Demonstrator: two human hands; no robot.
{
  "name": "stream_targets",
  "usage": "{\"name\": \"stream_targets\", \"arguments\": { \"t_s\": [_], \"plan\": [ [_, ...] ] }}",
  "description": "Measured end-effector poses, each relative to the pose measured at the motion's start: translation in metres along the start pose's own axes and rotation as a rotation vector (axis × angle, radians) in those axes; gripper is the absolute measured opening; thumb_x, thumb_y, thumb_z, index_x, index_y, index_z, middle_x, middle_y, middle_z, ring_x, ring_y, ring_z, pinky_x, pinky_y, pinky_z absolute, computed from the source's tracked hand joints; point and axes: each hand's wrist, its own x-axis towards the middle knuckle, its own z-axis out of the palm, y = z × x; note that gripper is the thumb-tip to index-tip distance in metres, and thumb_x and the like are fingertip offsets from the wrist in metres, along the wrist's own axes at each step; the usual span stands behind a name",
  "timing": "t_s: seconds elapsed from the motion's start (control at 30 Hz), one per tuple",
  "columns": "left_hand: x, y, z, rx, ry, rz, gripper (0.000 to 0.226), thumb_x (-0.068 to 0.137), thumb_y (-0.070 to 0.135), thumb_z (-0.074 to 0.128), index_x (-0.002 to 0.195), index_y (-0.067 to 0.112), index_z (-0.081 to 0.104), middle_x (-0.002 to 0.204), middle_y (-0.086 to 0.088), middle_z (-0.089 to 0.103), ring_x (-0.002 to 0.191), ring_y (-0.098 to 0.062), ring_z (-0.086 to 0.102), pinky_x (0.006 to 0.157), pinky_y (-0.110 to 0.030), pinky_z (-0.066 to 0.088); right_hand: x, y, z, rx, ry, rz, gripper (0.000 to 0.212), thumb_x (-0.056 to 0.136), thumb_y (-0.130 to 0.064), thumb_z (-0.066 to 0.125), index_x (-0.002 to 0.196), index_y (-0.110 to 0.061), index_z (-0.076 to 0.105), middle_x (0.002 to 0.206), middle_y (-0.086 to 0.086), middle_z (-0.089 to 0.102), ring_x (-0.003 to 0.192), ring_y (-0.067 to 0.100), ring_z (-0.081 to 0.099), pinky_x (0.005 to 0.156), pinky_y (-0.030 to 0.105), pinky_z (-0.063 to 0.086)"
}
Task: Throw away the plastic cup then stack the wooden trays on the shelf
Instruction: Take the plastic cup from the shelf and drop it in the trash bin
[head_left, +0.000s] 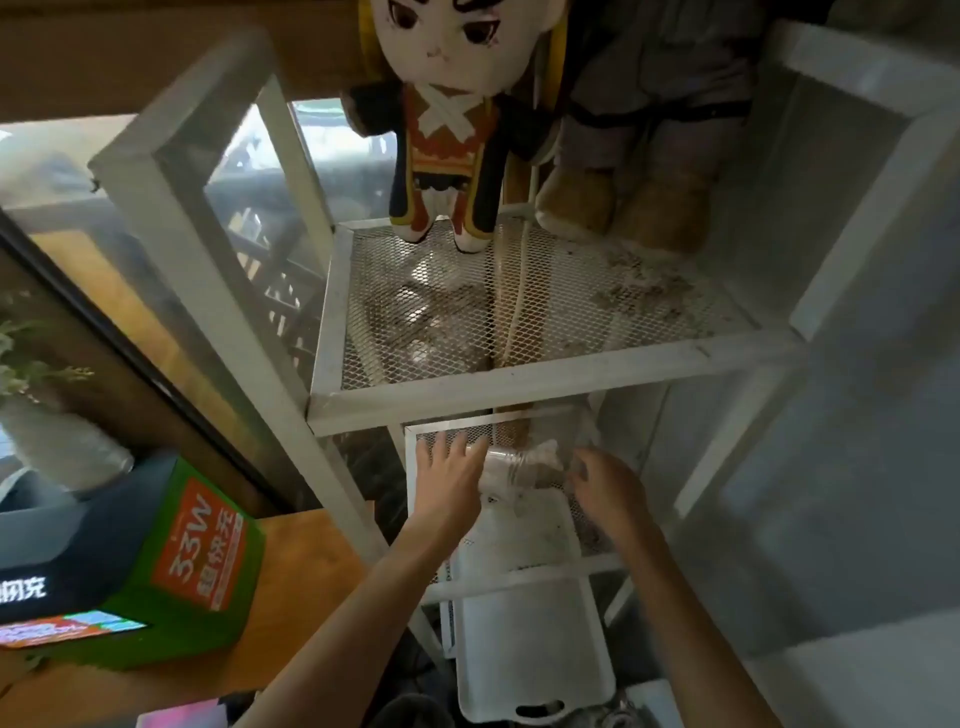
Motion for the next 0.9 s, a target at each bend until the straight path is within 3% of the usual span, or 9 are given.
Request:
{"name": "stream_targets", "arguments": {
  "t_s": [0.1, 0.2, 0.27, 0.37, 0.47, 0.57, 0.7, 0.9],
  "plan": [
    [0.008, 0.003, 0.005, 0.089, -0.072, 0.078, 0.094, 0.089, 0.003, 0.063, 0.156, 0.028, 0.003, 0.165, -0.013, -0.001, 0.15, -0.038, -0.011, 0.119, -0.057, -0.007, 0.007, 0.006, 0.005, -0.032, -0.028, -0.001, 0.035, 0.096, -0.011, 0.047, 0.114, -0.033, 0.067, 0.117, 0.002, 0.068, 0.105, 0.025, 0.065, 0.08, 0.035, 0.049],
    [0.016, 0.003, 0.011, 0.08, -0.138, 0.22, 0.103, 0.087, 0.014, 0.071, 0.156, 0.027, -0.004, 0.164, -0.01, -0.008, 0.15, -0.032, -0.014, 0.118, -0.051, -0.011, 0.009, 0.011, 0.006, -0.047, -0.058, 0.024, 0.045, 0.096, -0.007, 0.047, 0.131, -0.033, 0.061, 0.131, 0.005, 0.064, 0.116, 0.027, 0.061, 0.09, 0.036, 0.05],
    [0.018, 0.0, 0.016, 0.023, -0.166, 0.258, 0.105, 0.083, 0.022, 0.075, 0.157, 0.025, 0.001, 0.165, -0.007, 0.002, 0.151, -0.029, -0.004, 0.12, -0.046, -0.007, 0.011, 0.014, 0.008, -0.057, -0.052, 0.004, 0.05, 0.097, -0.004, 0.045, 0.138, -0.029, 0.055, 0.138, 0.005, 0.06, 0.122, 0.027, 0.058, 0.095, 0.037, 0.048],
    [0.01, 0.004, 0.029, 0.026, -0.076, 0.261, 0.1, 0.082, 0.036, 0.075, 0.156, 0.023, 0.011, 0.158, -0.004, 0.025, 0.146, -0.026, 0.019, 0.123, -0.044, 0.009, 0.014, 0.01, 0.014, -0.02, -0.035, -0.101, 0.051, 0.097, 0.0, 0.044, 0.141, -0.025, 0.053, 0.143, 0.003, 0.055, 0.127, 0.024, 0.054, 0.099, 0.035, 0.045],
    [-0.005, 0.01, 0.038, 0.011, 0.017, 0.184, 0.092, 0.081, 0.047, 0.072, 0.151, 0.02, 0.02, 0.14, -0.003, 0.04, 0.124, -0.024, 0.037, 0.111, -0.037, 0.028, 0.025, 0.003, 0.022, -0.031, -0.085, -0.213, 0.055, 0.097, 0.004, 0.045, 0.146, -0.021, 0.047, 0.151, 0.002, 0.046, 0.137, 0.021, 0.044, 0.108, 0.032, 0.037],
    [-0.02, 0.012, 0.044, -0.047, 0.062, 0.075, 0.084, 0.08, 0.053, 0.07, 0.143, 0.018, 0.027, 0.126, -0.003, 0.044, 0.108, -0.019, 0.041, 0.1, -0.032, 0.037, 0.042, 0.003, 0.035, -0.135, -0.154, -0.283, 0.062, 0.096, 0.003, 0.048, 0.149, -0.03, 0.041, 0.157, -0.001, 0.039, 0.143, 0.02, 0.037, 0.113, 0.039, 0.037],
    [-0.034, 0.017, 0.048, -0.119, 0.083, -0.035, 0.08, 0.08, 0.053, 0.071, 0.14, 0.019, 0.03, 0.122, -0.003, 0.044, 0.107, -0.02, 0.041, 0.098, -0.032, 0.037, 0.048, -0.003, 0.037, -0.226, -0.168, -0.321, 0.05, 0.096, -0.015, 0.057, 0.143, -0.031, 0.05, 0.151, -0.002, 0.047, 0.136, 0.024, 0.044, 0.105, 0.039, 0.042],
    [-0.046, 0.02, 0.049, -0.101, 0.064, -0.107, 0.084, 0.08, 0.048, 0.073, 0.141, 0.014, 0.027, 0.126, -0.007, 0.044, 0.11, -0.024, 0.042, 0.099, -0.036, 0.039, 0.04, -0.003, 0.036, -0.216, -0.089, -0.275, 0.034, 0.094, -0.013, 0.059, 0.126, -0.02, 0.068, 0.122, 0.009, 0.064, 0.116, 0.029, 0.053, 0.086, 0.035, 0.046]
  ]
}}
